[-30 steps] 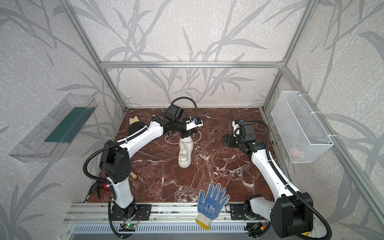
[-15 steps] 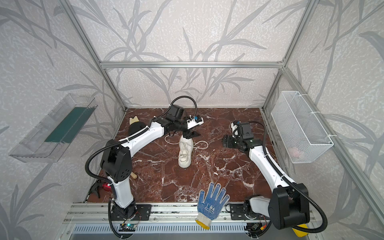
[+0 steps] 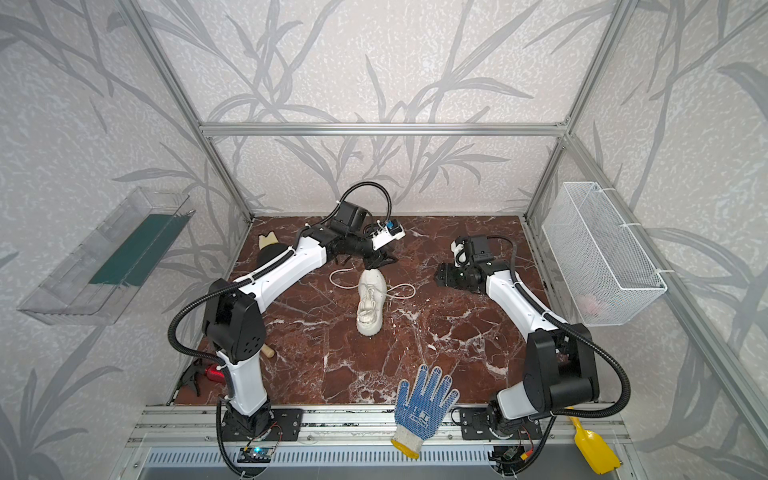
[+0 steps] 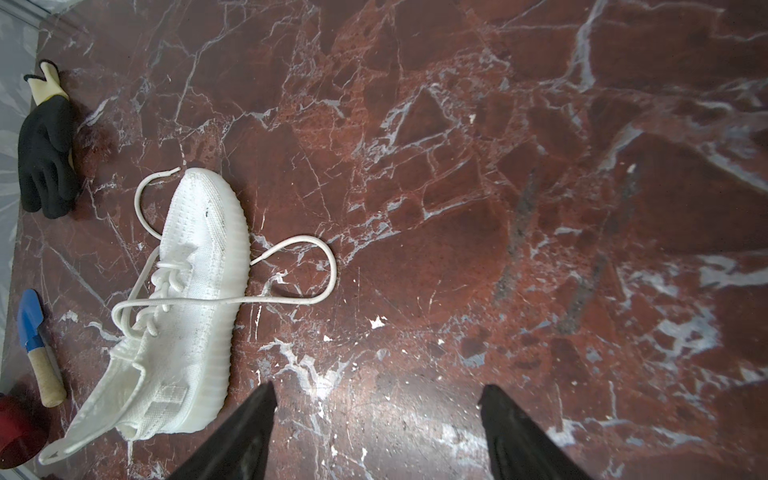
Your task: Tie the shoes
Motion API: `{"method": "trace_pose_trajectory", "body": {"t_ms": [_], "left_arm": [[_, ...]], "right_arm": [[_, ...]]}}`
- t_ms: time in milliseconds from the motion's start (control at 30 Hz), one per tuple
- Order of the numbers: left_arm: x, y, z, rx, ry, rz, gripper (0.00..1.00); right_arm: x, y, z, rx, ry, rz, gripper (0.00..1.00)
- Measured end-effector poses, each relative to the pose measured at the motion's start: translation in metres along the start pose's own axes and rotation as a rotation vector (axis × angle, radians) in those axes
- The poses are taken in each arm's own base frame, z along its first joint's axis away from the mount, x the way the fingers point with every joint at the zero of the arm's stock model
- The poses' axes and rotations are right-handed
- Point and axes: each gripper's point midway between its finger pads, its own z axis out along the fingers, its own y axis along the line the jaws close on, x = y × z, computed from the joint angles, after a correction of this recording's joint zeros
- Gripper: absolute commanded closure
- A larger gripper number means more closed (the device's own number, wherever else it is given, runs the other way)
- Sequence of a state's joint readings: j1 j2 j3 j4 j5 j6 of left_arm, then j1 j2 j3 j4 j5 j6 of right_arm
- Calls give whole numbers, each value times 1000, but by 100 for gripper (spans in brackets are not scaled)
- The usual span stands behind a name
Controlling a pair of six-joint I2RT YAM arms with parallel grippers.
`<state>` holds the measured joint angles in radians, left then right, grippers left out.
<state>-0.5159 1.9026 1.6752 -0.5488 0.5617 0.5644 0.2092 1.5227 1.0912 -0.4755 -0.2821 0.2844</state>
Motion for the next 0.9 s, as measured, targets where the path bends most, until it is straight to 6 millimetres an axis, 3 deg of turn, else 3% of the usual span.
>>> {"method": "trace_pose_trajectory", "body": {"t_ms": [200,467,700,900], "left_arm": [[47,-6,4,21,132,-58,57],[70,-17,4,75,226,-54,62],[91,-20,15,132,295,-67,67],[100,-25,20,167,319,-75,68]], "right_arm": [[-6,10,32,-5,77,14,24],[-17,12,55,-1,119,25,24],[-14,18,75,-10,169,33,24],[-19,28,78,-35,173,35,25]]}}
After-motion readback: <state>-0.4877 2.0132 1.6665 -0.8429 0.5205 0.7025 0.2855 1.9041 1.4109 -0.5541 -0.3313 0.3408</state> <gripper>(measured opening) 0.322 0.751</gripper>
